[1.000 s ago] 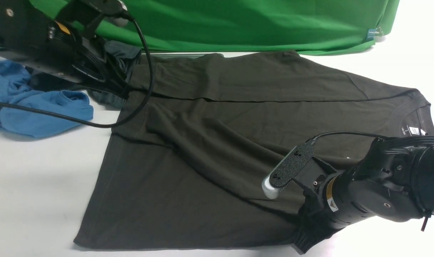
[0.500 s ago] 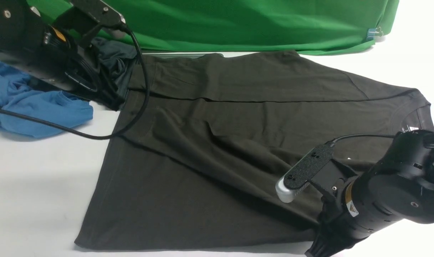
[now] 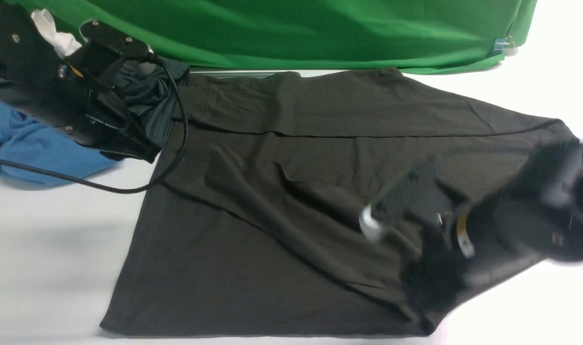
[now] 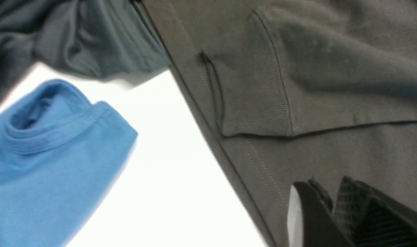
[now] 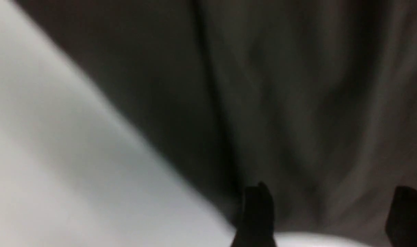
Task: Fold a long-sleeved shirt on a white desktop.
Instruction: 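Grab the top left corner of the dark shirt with the left gripper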
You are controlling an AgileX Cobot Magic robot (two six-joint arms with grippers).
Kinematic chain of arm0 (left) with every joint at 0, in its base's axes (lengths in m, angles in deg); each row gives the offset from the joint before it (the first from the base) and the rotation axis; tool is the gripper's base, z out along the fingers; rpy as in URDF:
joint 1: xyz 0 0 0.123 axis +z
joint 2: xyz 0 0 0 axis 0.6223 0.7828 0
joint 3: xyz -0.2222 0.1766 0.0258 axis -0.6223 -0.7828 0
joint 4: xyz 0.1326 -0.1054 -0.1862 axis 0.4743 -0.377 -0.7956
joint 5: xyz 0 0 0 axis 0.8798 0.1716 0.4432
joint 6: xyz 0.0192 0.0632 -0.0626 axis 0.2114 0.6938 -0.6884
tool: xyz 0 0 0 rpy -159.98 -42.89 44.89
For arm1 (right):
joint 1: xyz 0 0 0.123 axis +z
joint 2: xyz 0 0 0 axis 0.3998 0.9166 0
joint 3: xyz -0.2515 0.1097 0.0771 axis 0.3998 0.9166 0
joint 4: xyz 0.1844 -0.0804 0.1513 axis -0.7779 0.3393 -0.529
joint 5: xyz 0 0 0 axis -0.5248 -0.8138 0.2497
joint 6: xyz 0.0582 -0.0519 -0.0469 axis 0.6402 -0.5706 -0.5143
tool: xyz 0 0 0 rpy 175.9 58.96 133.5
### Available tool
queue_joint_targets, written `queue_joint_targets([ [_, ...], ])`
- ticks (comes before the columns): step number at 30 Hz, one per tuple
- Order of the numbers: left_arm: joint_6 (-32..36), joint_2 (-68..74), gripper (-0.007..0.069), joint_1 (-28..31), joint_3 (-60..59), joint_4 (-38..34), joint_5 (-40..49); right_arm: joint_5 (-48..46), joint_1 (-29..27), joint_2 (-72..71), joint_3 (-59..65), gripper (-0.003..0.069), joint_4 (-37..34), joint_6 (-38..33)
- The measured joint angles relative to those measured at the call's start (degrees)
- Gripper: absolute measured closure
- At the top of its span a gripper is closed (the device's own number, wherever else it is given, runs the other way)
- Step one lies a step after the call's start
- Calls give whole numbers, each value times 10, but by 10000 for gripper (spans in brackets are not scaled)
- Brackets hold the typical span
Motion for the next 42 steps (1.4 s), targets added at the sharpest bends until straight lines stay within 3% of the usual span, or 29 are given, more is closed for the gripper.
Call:
queue_joint_targets([
  [4, 6, 0, 455, -4, 0, -10, 2, 0, -69, 39, -76, 162, -38, -124],
  [6, 17, 0, 461, -15, 0, -11, 6, 0, -121, 79, -116, 163, -87, -228],
  [9, 22, -5, 514, -40, 0, -14, 7, 0, -166, 140, -154, 163, -134, -324],
  [15, 36, -27, 594, -66, 0, -23, 10, -4, -181, 220, -163, 180, -149, -395],
  [20, 39, -42, 603, -66, 0, -26, 11, -5, -185, 248, -165, 258, -154, -415],
  [33, 46, -48, 603, -66, 0, -26, 11, 14, -201, 248, -165, 596, -137, -406],
  [42, 49, -48, 603, -66, 0, -26, 11, 10, -227, 217, -181, 617, -128, -372],
])
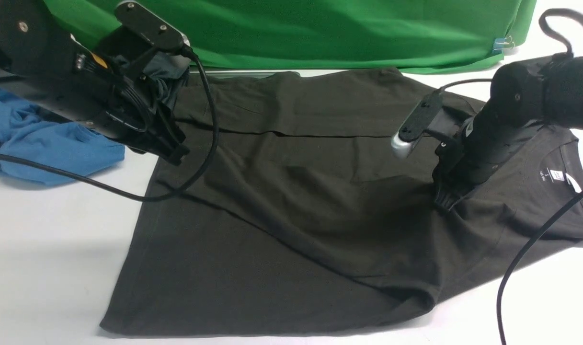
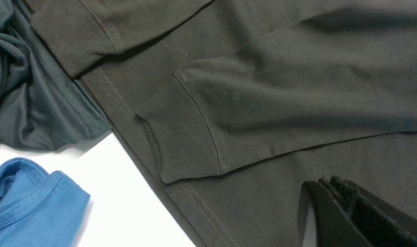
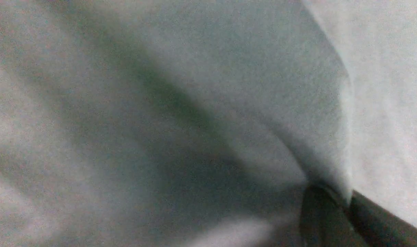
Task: Fold a long-sleeved shirt on a white desktop.
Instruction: 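Grab the top left corner of the dark shirt with the left gripper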
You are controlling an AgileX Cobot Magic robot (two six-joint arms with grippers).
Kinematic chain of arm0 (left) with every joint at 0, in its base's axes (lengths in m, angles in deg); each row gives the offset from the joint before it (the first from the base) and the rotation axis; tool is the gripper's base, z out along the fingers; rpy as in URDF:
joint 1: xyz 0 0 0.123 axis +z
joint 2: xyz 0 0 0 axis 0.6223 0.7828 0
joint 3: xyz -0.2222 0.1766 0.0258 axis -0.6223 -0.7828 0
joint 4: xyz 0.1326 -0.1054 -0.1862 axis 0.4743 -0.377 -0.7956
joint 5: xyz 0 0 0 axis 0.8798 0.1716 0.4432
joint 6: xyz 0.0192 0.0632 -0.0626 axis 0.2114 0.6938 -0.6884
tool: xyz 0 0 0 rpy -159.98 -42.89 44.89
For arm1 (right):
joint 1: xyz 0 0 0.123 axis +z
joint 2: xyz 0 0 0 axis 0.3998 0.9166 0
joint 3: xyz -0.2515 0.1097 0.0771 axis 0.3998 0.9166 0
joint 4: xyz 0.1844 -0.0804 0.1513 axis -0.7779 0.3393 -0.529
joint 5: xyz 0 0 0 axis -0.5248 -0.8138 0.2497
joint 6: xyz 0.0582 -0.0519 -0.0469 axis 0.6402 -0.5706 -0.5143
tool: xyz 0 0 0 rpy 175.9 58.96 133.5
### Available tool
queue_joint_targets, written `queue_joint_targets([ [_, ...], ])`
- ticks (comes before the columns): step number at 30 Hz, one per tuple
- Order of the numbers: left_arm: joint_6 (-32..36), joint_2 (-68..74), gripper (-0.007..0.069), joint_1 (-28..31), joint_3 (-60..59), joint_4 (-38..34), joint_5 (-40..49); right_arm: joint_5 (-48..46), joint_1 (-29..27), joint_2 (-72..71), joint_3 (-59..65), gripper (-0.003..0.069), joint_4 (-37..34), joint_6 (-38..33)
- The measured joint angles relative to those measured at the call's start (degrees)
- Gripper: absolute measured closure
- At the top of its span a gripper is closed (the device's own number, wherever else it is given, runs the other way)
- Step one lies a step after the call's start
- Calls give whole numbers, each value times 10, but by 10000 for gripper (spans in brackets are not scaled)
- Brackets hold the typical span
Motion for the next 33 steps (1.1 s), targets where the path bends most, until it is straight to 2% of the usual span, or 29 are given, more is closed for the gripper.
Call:
queue_joint_targets([
  [4, 0, 0, 603, 0, 0, 0, 0, -1, -3, 0, 0, 592, 1, 21],
  [6, 0, 0, 603, 0, 0, 0, 0, -1, -4, 0, 0, 510, 8, 36],
  [9, 0, 0, 603, 0, 0, 1, 1, -3, -5, 0, 0, 304, 33, 66],
  [12, 0, 0, 603, 0, 0, 7, 4, -24, -7, -2, 0, 142, 86, 132],
  [14, 0, 0, 603, 0, 0, 15, 4, -54, -15, -8, 0, 120, 114, 199],
  [18, 0, 0, 603, 0, 0, 17, 5, -75, -39, -16, 9, 219, 101, 251],
  [22, 0, 0, 603, 0, 0, 18, 5, -36, -60, -17, 53, 439, 88, 264],
  [24, 0, 0, 603, 0, 0, 18, 5, -11, -73, -13, 70, 494, 85, 264],
  [30, 0, 0, 603, 0, 0, 18, 5, -6, -99, -5, 78, 532, 80, 256],
  [33, 0, 0, 603, 0, 0, 18, 5, -10, -104, -8, 80, 588, 78, 256],
])
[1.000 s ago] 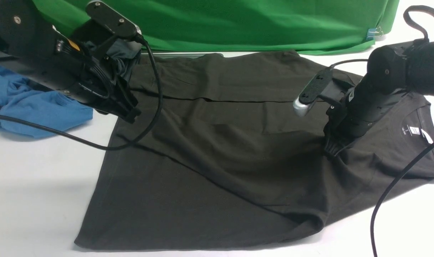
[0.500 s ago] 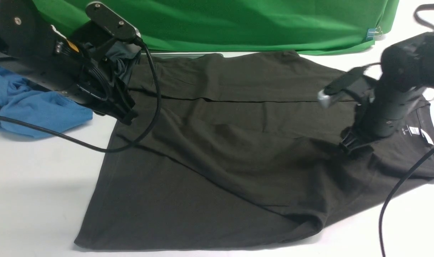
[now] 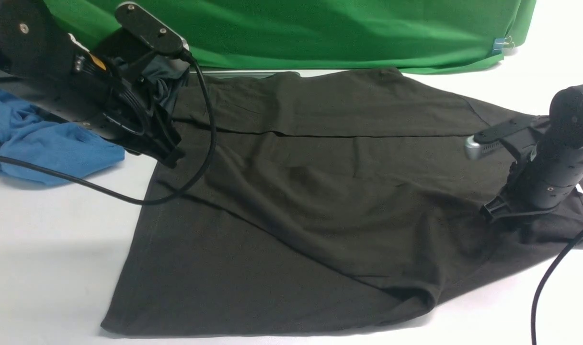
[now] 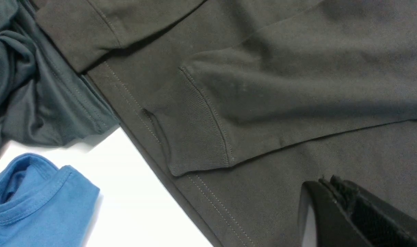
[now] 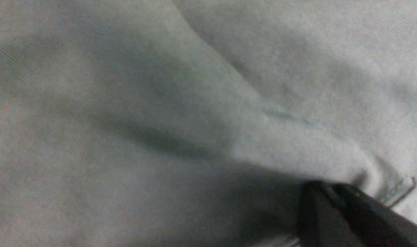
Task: Fold a long-sleeved shirt on a white desktop.
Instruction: 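Grab the top left corner of the dark shirt with the left gripper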
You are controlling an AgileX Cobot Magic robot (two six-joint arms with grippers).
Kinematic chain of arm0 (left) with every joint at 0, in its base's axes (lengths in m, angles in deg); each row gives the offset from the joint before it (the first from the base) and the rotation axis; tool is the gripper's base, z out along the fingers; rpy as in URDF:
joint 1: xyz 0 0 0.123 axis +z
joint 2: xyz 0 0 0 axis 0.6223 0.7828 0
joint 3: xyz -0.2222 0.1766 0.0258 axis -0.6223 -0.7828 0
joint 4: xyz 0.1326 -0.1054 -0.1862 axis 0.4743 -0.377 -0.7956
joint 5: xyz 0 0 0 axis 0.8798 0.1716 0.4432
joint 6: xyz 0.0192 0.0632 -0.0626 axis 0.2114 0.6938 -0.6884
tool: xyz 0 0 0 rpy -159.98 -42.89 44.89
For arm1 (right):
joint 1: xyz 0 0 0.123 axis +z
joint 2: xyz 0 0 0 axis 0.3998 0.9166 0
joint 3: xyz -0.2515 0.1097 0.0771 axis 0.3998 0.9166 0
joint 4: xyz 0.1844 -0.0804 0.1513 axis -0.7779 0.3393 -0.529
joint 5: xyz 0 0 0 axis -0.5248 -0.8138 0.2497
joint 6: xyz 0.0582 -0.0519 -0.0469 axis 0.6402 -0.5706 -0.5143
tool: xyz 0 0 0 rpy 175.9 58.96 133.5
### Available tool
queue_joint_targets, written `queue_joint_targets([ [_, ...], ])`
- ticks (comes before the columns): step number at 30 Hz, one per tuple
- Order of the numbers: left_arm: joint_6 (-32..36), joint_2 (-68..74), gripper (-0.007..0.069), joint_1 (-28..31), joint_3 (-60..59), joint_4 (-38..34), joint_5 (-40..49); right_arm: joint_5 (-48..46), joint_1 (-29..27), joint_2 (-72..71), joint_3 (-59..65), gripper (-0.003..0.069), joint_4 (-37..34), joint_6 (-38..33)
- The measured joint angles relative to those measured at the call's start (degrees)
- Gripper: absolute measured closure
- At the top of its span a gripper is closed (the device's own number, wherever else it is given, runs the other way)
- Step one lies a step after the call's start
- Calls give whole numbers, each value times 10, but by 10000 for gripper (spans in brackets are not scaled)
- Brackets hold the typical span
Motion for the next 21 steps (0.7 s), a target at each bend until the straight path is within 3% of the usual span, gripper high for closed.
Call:
queue_joint_targets([
  [3, 0, 0, 603, 0, 0, 0, 0, -19, 0, -5, 1, 617, 2, 0],
  [6, 0, 0, 603, 0, 0, 0, 2, -42, 0, -6, 1, 558, 3, 3],
  [8, 0, 0, 603, 0, 0, -2, 2, -44, 0, -8, 1, 477, 3, 8],
  [10, 0, 1, 603, 0, 0, -14, -2, -53, 0, -17, -8, 330, 3, 18],
  [14, 0, 28, 603, 0, 28, -27, -14, -77, 8, -60, -25, 181, 2, 21],
  [17, 6, 83, 603, 0, 84, -21, -6, -91, 28, -110, -28, 183, -8, 21],
  [21, 30, 201, 603, 0, 203, 54, 0, -110, 90, -219, -14, 301, -19, 21],
])
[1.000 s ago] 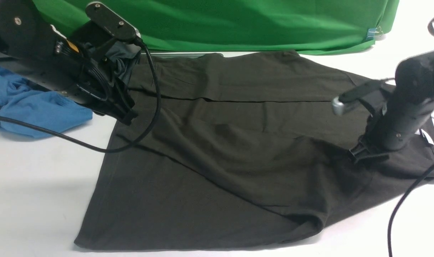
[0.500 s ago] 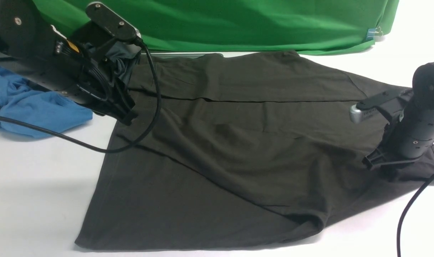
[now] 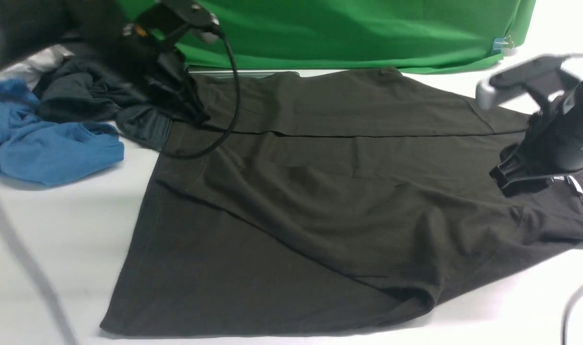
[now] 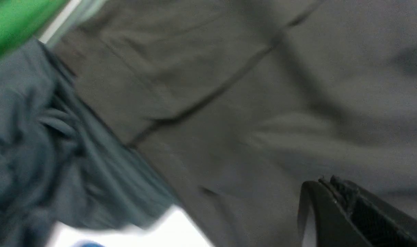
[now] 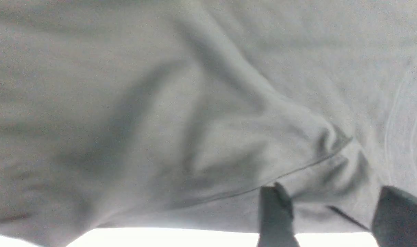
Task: Fold a long-sleeved shirt on a white desktop.
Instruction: 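Grab the top left corner of the dark shirt with the left gripper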
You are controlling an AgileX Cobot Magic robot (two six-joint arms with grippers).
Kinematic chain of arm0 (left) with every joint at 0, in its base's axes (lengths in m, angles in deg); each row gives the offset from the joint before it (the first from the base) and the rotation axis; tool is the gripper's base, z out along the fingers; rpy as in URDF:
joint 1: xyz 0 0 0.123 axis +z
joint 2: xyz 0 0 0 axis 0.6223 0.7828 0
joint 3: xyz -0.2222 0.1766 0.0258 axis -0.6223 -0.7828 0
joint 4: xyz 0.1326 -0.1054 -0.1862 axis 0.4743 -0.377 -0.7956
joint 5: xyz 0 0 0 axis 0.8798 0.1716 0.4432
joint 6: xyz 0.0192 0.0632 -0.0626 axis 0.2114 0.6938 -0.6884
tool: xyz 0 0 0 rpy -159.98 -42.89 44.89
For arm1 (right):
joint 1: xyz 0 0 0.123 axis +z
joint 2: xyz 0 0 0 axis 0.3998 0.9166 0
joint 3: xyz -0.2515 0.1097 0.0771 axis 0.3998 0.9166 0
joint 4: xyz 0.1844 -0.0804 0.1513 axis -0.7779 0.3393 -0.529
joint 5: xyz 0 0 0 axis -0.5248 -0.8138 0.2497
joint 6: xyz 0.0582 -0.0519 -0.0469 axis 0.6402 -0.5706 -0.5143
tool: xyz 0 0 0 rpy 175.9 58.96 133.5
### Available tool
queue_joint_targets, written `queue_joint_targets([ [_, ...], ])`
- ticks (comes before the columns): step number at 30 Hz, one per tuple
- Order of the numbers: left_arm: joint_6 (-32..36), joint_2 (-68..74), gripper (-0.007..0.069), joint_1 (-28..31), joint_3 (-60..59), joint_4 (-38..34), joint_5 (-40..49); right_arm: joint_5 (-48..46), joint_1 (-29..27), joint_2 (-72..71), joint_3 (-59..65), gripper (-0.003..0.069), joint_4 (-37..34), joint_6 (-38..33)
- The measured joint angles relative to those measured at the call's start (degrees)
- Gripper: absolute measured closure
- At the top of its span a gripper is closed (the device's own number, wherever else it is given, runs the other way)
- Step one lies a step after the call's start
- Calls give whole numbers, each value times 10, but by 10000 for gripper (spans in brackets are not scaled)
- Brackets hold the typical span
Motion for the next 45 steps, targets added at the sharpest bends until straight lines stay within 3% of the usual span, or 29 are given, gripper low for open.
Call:
queue_joint_targets([
  [6, 119, 108, 545, 8, 79, 50, 1, 6, 65, -99, 31, 364, -3, -1],
  [8, 197, 135, 463, 20, 85, 54, -9, 6, 85, -131, 45, 368, -3, -7],
  [15, 267, 179, 210, 47, 86, 79, -110, 19, 93, -154, 70, 368, -3, -15],
  [18, 305, 191, 188, 46, 87, 77, -144, 28, 94, -154, 73, 368, -3, -16],
  [23, 332, 208, 223, 42, 87, 63, -215, 35, 94, -154, 73, 368, -3, -16],
  [29, 341, 223, 321, 42, 88, 61, -226, 35, 94, -154, 73, 370, -3, -13],
  [38, 342, 212, 596, 42, 88, 50, -173, 35, 94, -154, 73, 370, -3, -1],
  [42, 348, 186, 592, 43, 88, 28, -141, 35, 94, -154, 73, 370, -3, -1],
  [45, 381, 182, 516, 47, 90, -2, -134, 35, 94, -154, 73, 370, -4, 0],
])
